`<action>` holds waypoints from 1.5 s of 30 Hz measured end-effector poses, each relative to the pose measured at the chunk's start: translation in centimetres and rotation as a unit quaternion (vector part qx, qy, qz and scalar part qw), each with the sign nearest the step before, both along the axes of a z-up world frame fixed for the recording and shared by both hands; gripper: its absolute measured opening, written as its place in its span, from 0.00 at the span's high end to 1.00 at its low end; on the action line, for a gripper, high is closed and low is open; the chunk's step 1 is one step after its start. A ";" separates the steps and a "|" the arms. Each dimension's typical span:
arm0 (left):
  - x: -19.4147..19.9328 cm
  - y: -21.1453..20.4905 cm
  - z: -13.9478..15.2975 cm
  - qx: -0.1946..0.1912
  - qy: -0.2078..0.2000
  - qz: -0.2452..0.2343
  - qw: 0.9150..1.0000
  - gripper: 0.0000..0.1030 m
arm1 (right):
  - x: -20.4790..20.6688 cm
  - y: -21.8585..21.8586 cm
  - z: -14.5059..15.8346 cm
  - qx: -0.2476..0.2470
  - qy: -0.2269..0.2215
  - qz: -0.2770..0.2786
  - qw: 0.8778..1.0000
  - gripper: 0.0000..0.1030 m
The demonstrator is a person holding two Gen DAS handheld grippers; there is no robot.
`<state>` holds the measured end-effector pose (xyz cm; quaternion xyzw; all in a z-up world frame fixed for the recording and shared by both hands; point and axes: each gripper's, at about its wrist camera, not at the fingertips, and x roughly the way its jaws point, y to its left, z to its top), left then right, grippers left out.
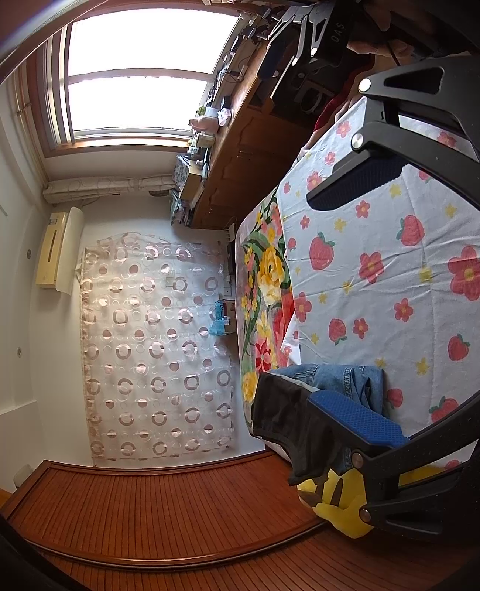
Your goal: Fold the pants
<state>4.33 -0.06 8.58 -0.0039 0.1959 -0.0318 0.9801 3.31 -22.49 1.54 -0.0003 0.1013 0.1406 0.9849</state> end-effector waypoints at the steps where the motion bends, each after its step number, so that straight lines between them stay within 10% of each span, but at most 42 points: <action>1: 0.0 -0.1 0.1 0.000 0.000 0.000 1.000 0.05 | 0.0 0.0 0.0 0.000 0.000 0.000 1.000 0.09; 45: 0.0 0.0 0.0 -0.001 -0.001 0.001 1.000 0.05 | -0.2 -0.3 -0.1 0.001 0.001 -0.003 1.000 0.09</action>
